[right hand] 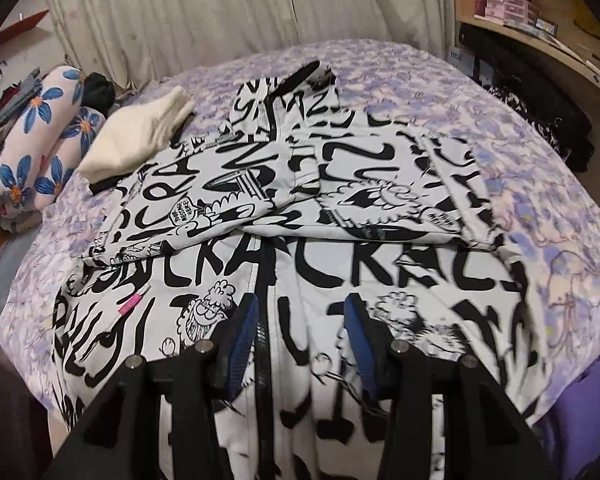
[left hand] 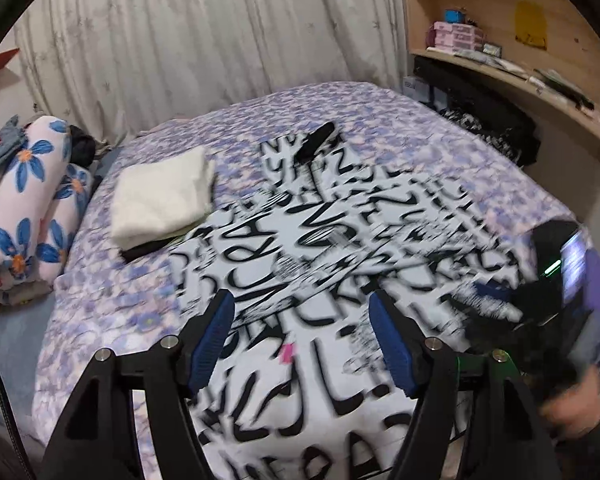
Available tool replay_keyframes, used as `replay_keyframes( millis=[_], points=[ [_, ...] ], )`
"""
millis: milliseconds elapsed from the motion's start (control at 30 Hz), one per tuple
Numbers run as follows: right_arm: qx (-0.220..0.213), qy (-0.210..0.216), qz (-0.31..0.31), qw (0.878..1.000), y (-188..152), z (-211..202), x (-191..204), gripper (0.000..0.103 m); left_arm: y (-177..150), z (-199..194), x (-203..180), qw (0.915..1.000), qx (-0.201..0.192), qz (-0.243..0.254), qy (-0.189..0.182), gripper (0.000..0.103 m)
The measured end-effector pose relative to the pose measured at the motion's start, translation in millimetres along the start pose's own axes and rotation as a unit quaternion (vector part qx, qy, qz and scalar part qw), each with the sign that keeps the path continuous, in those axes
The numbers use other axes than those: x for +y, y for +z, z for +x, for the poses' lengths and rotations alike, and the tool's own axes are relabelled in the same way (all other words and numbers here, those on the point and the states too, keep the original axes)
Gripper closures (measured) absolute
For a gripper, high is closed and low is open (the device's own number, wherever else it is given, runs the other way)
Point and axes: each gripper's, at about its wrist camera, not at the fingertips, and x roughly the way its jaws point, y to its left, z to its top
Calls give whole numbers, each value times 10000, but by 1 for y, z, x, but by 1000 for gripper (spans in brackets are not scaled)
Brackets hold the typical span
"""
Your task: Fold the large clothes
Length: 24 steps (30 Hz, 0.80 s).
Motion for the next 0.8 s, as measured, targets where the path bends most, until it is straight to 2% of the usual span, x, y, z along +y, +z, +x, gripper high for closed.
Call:
replay_keyframes(
  millis=[33, 133, 233, 433, 567, 700, 800],
  points=[
    [-42, 31, -1, 10000, -3, -6, -4, 58, -10, -1, 7, 10000, 12, -30, 64, 29],
    [-150, 125, -21, 9998, -11, -21, -14, 58, -38, 0, 26, 9996, 118, -196, 144, 28],
    [-239, 175, -16, 9996, -22, -31, -27, 53, -70, 7, 44, 9990, 205, -346, 176, 28],
    [-256, 189, -92, 9995, -44, -46, -57, 49, -134, 31, 70, 9971, 502, -536, 184, 27],
    [-228, 46, -197, 9995, -61, -51, -78, 47, -172, 59, 86, 9940, 879, -612, 209, 28],
    [-49, 8, -42, 10000, -81, -49, -110, 47, -194, 77, 100, 9878, 1205, -990, -4, 28],
    [221, 124, 315, 9992, -102, -39, -138, 47, -210, 85, 107, 9817, 1364, -1312, -217, 28]
  ],
)
